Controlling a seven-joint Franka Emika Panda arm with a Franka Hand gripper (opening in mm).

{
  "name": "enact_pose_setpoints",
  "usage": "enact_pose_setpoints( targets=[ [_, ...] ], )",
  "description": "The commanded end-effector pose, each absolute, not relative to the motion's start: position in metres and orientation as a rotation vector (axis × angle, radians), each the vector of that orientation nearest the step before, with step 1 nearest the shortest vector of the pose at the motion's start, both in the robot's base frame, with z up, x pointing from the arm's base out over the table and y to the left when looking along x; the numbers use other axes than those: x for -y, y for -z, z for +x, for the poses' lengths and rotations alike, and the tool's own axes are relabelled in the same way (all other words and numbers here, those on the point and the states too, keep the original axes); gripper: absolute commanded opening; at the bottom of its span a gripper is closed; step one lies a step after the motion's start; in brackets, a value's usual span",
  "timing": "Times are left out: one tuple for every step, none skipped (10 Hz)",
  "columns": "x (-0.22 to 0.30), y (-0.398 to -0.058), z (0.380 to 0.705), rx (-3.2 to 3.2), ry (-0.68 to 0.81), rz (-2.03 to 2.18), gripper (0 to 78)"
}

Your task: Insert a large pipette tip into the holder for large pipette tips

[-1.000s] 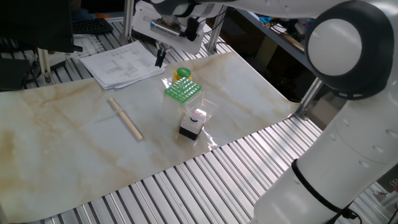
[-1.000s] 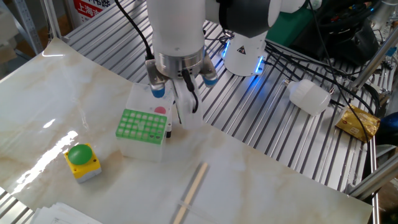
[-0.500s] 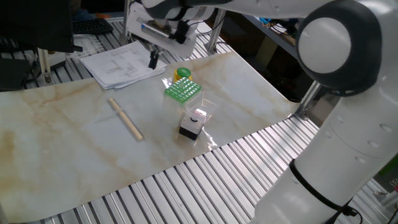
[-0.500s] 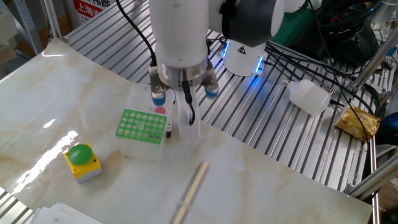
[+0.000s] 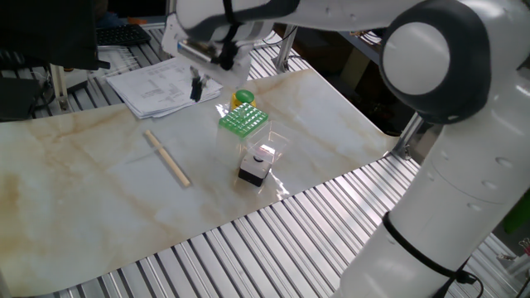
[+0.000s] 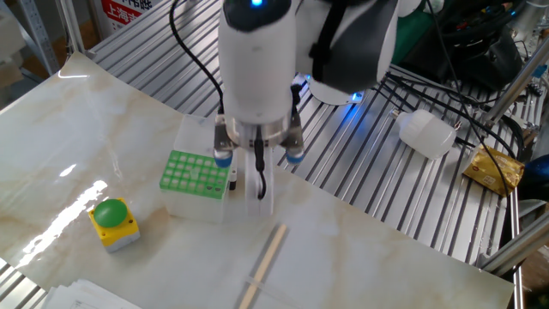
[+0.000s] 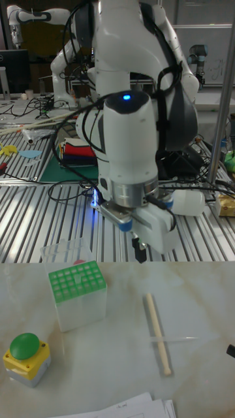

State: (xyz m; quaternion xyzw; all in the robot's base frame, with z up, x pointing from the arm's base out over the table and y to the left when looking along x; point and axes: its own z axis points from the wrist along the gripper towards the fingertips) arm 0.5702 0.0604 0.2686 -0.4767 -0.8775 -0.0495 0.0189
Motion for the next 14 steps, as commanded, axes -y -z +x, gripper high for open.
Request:
enact_pose_setpoints(
  targets=[
    [-0.064, -0.249, 0.572, 2.691, 0.161, -1.555, 0.0],
    [-0.065, -0.237, 0.579, 2.671, 0.162, -1.588, 0.0],
    [-0.066, -0.230, 0.582, 2.664, 0.162, -1.598, 0.0],
    [-0.067, -0.226, 0.584, 2.657, 0.163, -1.608, 0.0],
    [-0.069, -0.215, 0.588, 2.638, 0.164, -1.635, 0.0],
    [-0.071, -0.208, 0.591, 2.628, 0.166, -1.649, 0.0],
    [-0.074, -0.199, 0.593, 2.615, 0.167, -1.668, 0.0],
    [-0.076, -0.188, 0.596, 2.606, 0.169, -1.685, 0.0],
    [-0.077, -0.186, 0.597, 2.604, 0.170, -1.690, 0.0],
    [-0.078, -0.175, 0.599, 2.597, 0.175, -1.701, 0.0],
    [-0.077, -0.168, 0.602, 2.589, 0.190, -1.706, 0.0],
    [-0.075, -0.162, 0.604, 2.588, 0.201, -1.707, 0.0],
    [-0.072, -0.155, 0.606, 2.579, 0.209, -1.717, 0.0],
    [-0.071, -0.152, 0.608, 2.545, 0.224, -1.747, 0.0]
  ],
)
